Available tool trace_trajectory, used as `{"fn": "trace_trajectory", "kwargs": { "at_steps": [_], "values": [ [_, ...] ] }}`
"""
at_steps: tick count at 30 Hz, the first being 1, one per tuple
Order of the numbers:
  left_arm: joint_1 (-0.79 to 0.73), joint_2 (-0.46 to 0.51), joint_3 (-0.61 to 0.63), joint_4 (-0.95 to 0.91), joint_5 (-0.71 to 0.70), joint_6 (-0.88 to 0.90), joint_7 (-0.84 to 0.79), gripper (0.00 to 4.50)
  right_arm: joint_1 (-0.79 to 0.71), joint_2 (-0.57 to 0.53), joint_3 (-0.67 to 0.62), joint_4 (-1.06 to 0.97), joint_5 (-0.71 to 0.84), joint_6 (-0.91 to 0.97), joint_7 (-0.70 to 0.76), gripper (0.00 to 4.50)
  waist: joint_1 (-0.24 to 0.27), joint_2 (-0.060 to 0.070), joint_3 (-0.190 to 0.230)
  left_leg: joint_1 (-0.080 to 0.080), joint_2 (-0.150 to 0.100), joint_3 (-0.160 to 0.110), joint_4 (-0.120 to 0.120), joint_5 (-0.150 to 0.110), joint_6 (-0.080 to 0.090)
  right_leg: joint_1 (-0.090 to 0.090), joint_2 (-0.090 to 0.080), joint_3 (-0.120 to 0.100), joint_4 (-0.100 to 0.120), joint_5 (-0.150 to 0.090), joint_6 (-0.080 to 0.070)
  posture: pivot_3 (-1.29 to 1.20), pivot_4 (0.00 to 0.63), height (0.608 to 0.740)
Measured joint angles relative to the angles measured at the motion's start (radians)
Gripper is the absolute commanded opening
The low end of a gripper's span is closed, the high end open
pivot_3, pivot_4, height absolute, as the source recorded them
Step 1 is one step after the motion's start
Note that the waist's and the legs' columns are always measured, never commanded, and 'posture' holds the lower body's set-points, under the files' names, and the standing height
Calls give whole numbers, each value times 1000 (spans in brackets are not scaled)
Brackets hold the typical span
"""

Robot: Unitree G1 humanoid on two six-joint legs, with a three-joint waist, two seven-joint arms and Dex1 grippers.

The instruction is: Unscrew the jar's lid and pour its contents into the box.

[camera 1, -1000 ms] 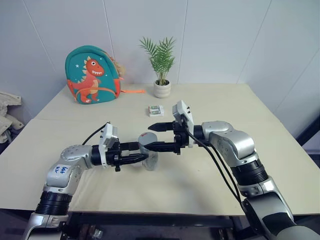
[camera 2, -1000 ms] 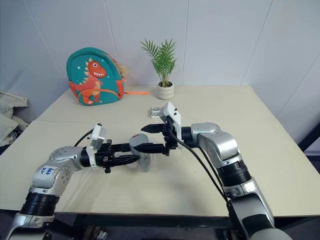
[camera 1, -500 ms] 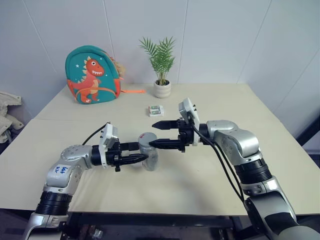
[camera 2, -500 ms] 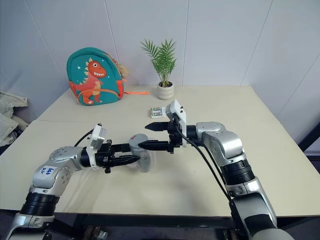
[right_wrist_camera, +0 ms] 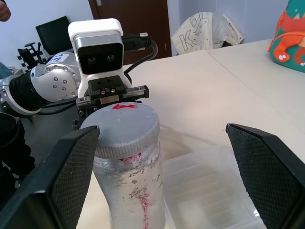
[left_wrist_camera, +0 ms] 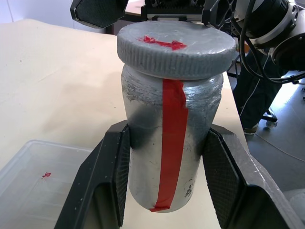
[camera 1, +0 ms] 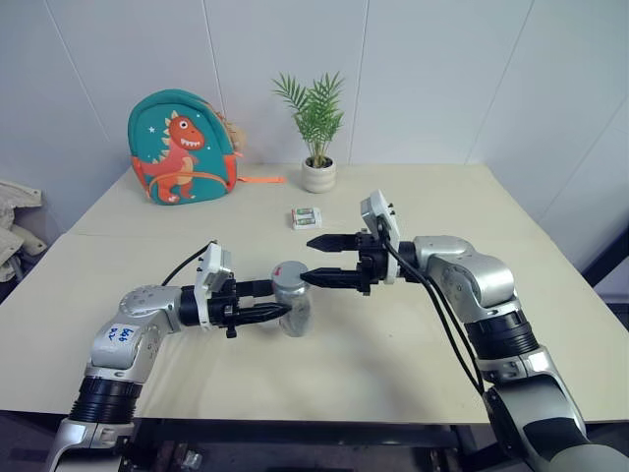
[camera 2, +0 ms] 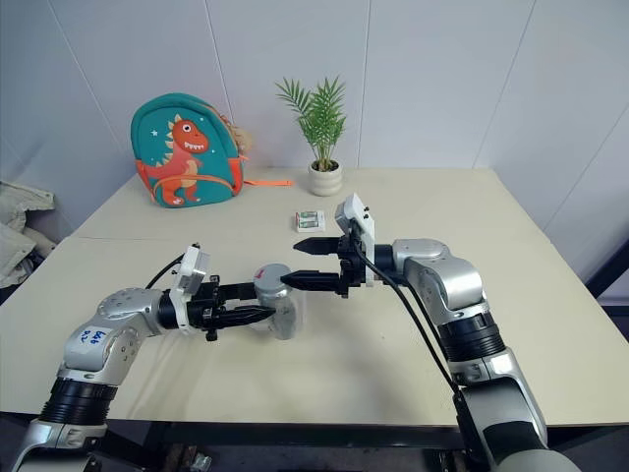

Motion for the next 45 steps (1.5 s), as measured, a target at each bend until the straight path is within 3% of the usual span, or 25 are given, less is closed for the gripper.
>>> {"fn": "trace_trajectory", "kwargs": {
  "at_steps": [9,19,26,38,41,45],
  "values": [
    [1,0,0,-4,0,0,0,1875,-18,1,-9,17,22,34,0,4469,0,0,0,0,0,0,0,0,0,0,0,0,0,0,0,0,150,740],
    [1,0,0,-5,-1,0,-1,1875,-25,38,14,-98,82,113,1,4469,0,0,0,0,0,0,0,0,0,0,0,0,0,0,0,0,150,740],
    [1,0,0,-5,-1,5,-1,1875,-26,65,87,-93,35,109,-25,4469,0,0,0,0,0,0,0,0,0,0,0,0,0,0,0,0,150,740],
    [2,0,0,-12,-1,14,-1,1875,-40,88,99,-56,3,108,-43,4469,0,0,0,0,0,0,0,0,0,0,0,0,0,0,0,0,150,740],
    [2,0,0,-12,-1,14,-1,1875,-40,89,95,-56,8,108,-42,3864,0,0,0,0,0,0,0,0,0,0,0,0,0,0,0,0,150,740],
    [2,0,1,-16,-4,13,-1,1875,-40,89,84,-56,23,110,-38,2600,0,0,0,0,0,0,0,0,0,0,0,0,0,0,0,0,150,740]
  ]
}}
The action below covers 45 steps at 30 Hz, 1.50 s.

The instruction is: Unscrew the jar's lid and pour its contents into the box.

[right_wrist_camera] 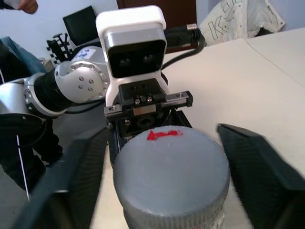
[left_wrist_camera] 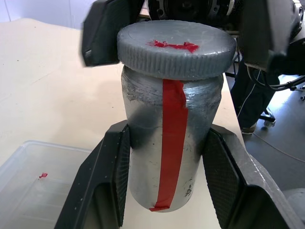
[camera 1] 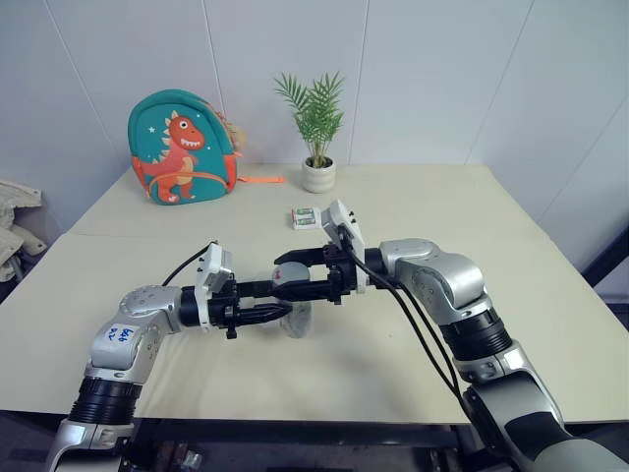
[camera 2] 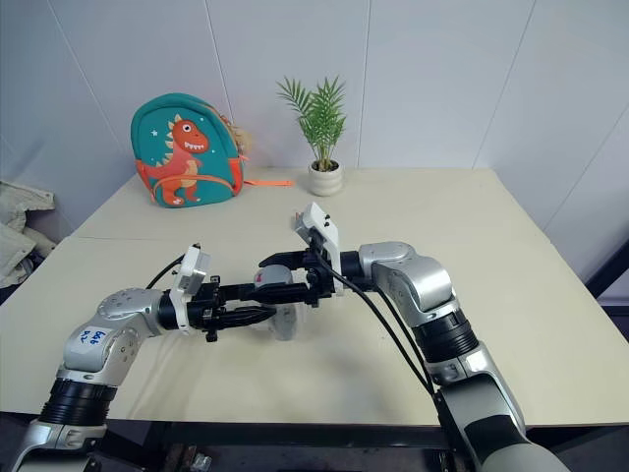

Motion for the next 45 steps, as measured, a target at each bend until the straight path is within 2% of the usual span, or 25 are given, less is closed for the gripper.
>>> {"fn": "trace_trajectory", "kwargs": {
  "at_steps": [9,15,18,20,26,29,36,43,44,45],
  "values": [
    [0,0,4,-3,-17,1,2,1875,2,17,-26,0,30,28,-15,2566,0,0,0,0,0,0,0,0,0,0,0,0,0,0,0,0,150,740],
    [18,3,2,-22,-22,0,4,1875,-78,100,-259,3,263,172,-124,2566,1,0,0,0,0,0,0,0,0,0,0,0,0,0,0,0,150,740],
    [29,5,1,-23,-22,1,7,1875,-80,88,-300,-13,285,165,-155,2566,2,0,0,0,0,0,0,0,0,0,0,0,-1,0,0,0,150,740],
    [29,5,1,-29,-22,7,13,1875,-44,54,-289,-17,248,120,-162,2566,2,0,0,0,0,0,0,0,0,0,0,0,-1,0,0,0,150,740],
    [33,12,37,-33,-45,55,50,1875,145,-120,-258,61,-29,-190,-211,2566,4,0,0,-1,-1,1,0,-1,1,0,0,0,-2,1,1,0,150,740],
    [31,12,52,-43,-78,95,59,1875,211,-129,-300,183,-107,-335,-278,2566,-6,0,0,0,0,2,-1,-1,1,0,0,1,-1,1,0,0,150,740],
    [-14,13,53,-44,-97,132,60,1875,296,-143,-291,482,-268,-669,-304,2566,-3,0,0,1,0,3,0,0,1,1,0,2,-1,1,1,0,150,740],
    [-33,25,48,-32,-92,143,71,1875,346,-139,-274,602,-305,-769,-262,2566,-6,0,0,1,0,3,0,0,0,1,0,2,-1,1,1,0,150,740],
    [-33,30,48,-32,-93,148,71,1875,346,-139,-276,603,-304,-768,-257,3298,-6,0,0,2,0,3,0,0,0,1,0,2,-1,1,1,0,150,740],
    [-33,35,49,-32,-93,154,72,1875,346,-139,-280,603,-300,-764,-247,3505,-6,0,0,2,0,3,0,0,0,1,0,2,-1,1,1,0,150,740]
  ]
}}
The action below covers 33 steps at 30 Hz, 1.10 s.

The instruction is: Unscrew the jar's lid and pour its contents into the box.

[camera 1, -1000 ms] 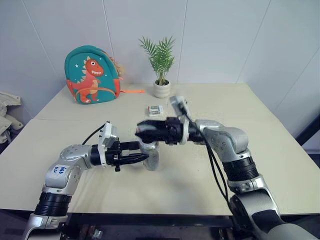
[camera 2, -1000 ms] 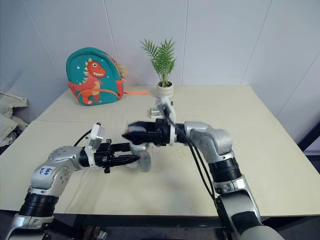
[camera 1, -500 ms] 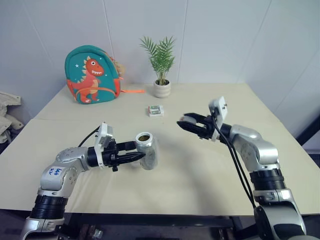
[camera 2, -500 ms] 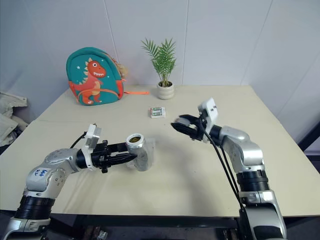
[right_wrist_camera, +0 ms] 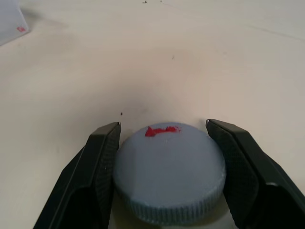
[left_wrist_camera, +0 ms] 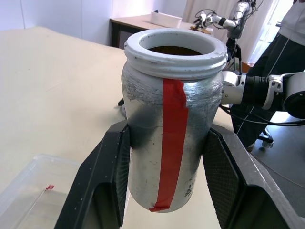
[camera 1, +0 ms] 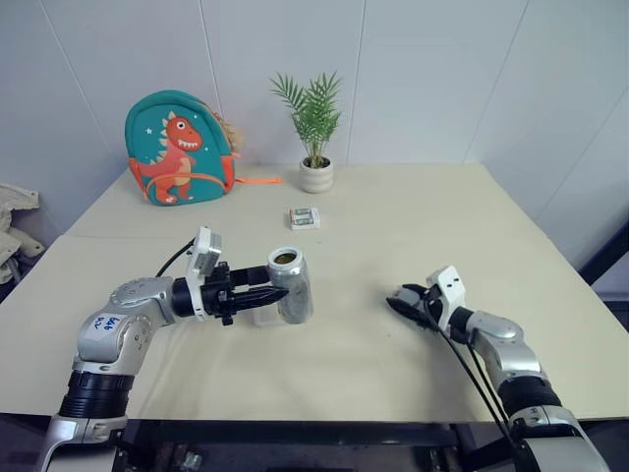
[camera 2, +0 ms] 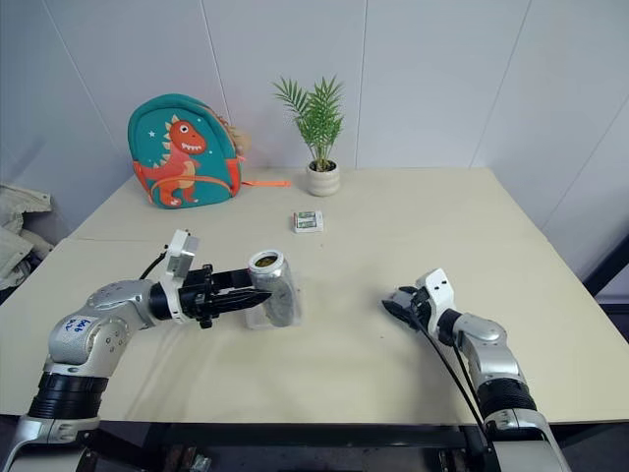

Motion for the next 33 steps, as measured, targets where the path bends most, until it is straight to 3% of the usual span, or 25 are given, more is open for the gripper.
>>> {"fn": "trace_trajectory", "kwargs": {
  "at_steps": [3,10,18,23,33],
  "values": [
    [0,6,1,0,0,6,4,1875,0,1,-3,0,11,5,18,4478,2,0,0,0,0,0,0,0,0,0,0,0,0,0,0,0,150,740],
    [-20,10,-3,11,61,-4,87,1875,-3,-14,-33,-93,61,74,49,4478,5,0,0,0,0,0,0,0,0,0,0,0,0,0,0,0,150,740],
    [-34,36,-19,15,148,-16,160,1875,196,-163,-61,-721,220,356,77,4478,8,0,0,-1,0,0,0,-1,0,0,0,0,-1,0,1,0,150,740],
    [-46,61,2,56,179,-15,220,1875,220,-231,-72,-965,319,505,72,4478,6,0,0,0,0,0,0,0,0,0,0,0,-1,0,0,0,150,740],
    [-55,90,26,196,335,-292,282,1875,236,-256,-60,-1051,338,549,40,4478,14,0,0,-1,0,0,2,0,1,2,-1,0,-4,1,1,0,150,740]
  ]
}}
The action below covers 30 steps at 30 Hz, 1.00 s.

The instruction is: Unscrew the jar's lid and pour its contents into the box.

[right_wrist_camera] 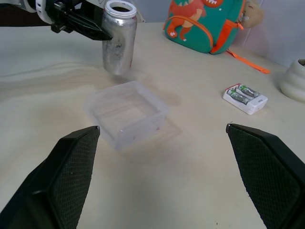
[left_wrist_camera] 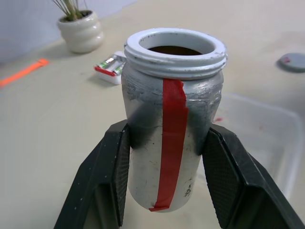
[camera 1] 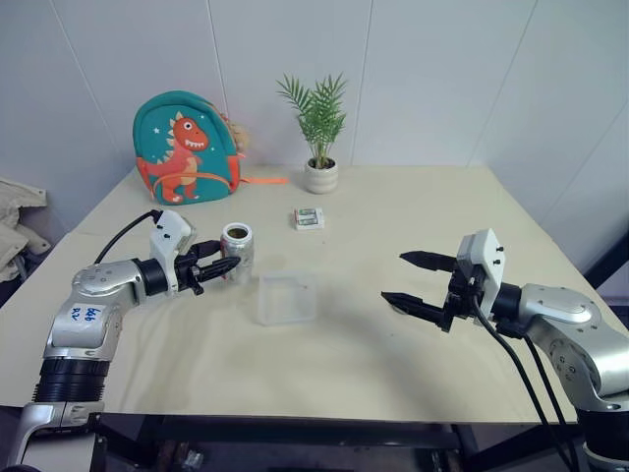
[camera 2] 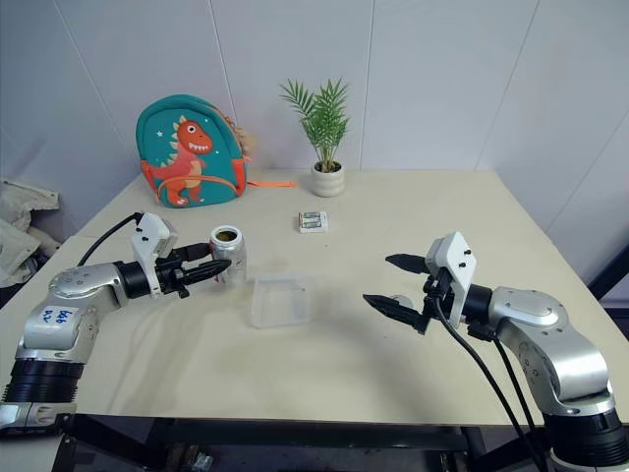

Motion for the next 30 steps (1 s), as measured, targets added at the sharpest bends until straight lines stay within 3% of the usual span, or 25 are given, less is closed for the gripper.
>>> {"fn": "trace_trajectory", "kwargs": {
  "at_steps": [13,18,30],
  "values": [
    [-124,-39,-102,198,259,-323,162,1875,61,1,-5,-63,30,10,-22,4478,6,0,0,0,-1,0,1,-1,1,0,0,0,0,2,2,0,150,740],
    [-138,-91,-159,198,289,-345,153,1875,46,45,1,-70,64,-27,-10,4478,3,0,0,0,-1,0,1,-1,1,0,0,0,1,2,2,0,150,740],
    [-180,-91,-216,265,397,-422,168,1875,75,47,55,-55,7,-172,72,4478,0,0,0,0,-1,0,3,-1,1,1,0,0,2,2,3,0,150,740]
  ]
}}
